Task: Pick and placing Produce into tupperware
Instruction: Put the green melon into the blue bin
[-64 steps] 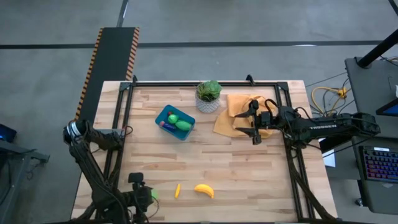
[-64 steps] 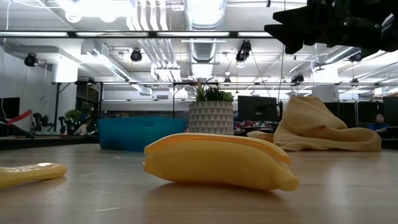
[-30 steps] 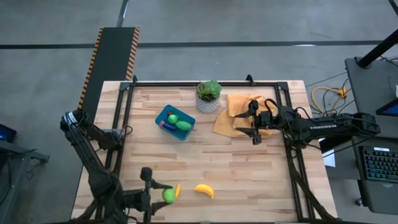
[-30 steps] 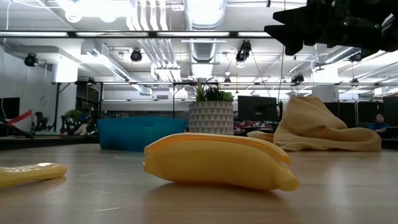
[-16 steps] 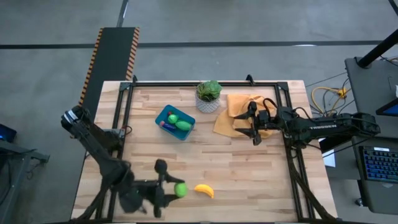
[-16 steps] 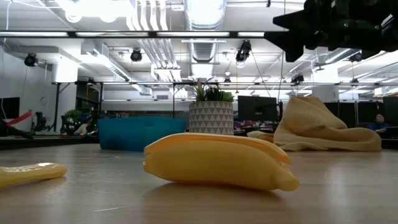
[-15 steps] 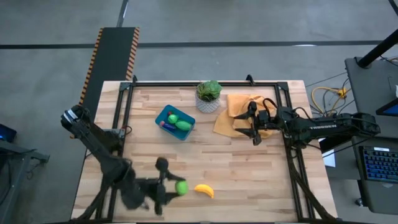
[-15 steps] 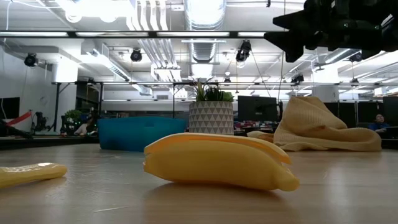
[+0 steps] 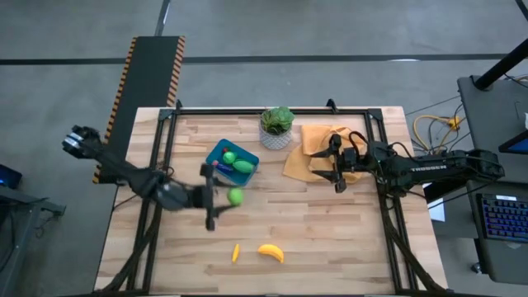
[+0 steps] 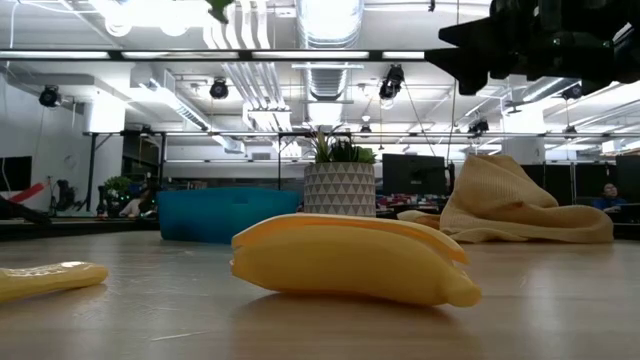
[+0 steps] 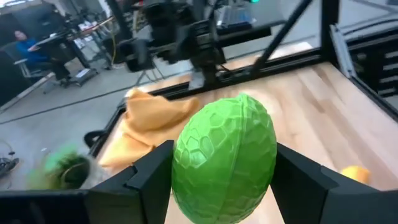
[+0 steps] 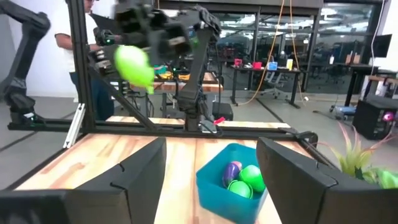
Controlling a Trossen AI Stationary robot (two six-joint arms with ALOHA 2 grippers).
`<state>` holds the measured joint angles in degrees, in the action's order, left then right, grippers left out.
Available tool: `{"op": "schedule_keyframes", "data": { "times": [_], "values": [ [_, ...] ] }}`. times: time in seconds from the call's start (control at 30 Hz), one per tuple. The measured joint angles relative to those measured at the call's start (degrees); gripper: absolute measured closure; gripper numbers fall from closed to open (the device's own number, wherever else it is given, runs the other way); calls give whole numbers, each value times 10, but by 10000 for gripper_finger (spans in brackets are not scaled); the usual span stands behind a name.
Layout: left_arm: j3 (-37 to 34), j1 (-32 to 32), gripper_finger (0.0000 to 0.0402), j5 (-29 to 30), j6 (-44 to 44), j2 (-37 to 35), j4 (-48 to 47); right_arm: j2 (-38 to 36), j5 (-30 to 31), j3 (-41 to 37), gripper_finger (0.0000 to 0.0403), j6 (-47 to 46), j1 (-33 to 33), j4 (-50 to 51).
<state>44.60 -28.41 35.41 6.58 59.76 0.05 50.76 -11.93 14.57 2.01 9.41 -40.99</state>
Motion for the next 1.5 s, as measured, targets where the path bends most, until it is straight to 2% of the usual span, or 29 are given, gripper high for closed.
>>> {"op": "schedule_keyframes", "data": {
  "times": [0.2,0.4,0.6,0.87,1.17,1.5],
  "values": [
    [-81,111,194,-78,17,-78,41,0,0,0,162,15,0,-11],
    [-145,234,194,-173,29,-109,100,0,0,0,161,17,0,-23],
    [-185,347,194,-264,28,-93,155,0,0,0,160,17,0,-25],
    [-218,473,194,-352,0,-21,212,0,1,0,161,17,0,-26],
    [-218,513,194,-368,3,60,219,0,1,0,163,15,0,-25],
    [-218,517,194,-368,14,86,218,0,1,0,159,0,0,-15]
  ]
}}
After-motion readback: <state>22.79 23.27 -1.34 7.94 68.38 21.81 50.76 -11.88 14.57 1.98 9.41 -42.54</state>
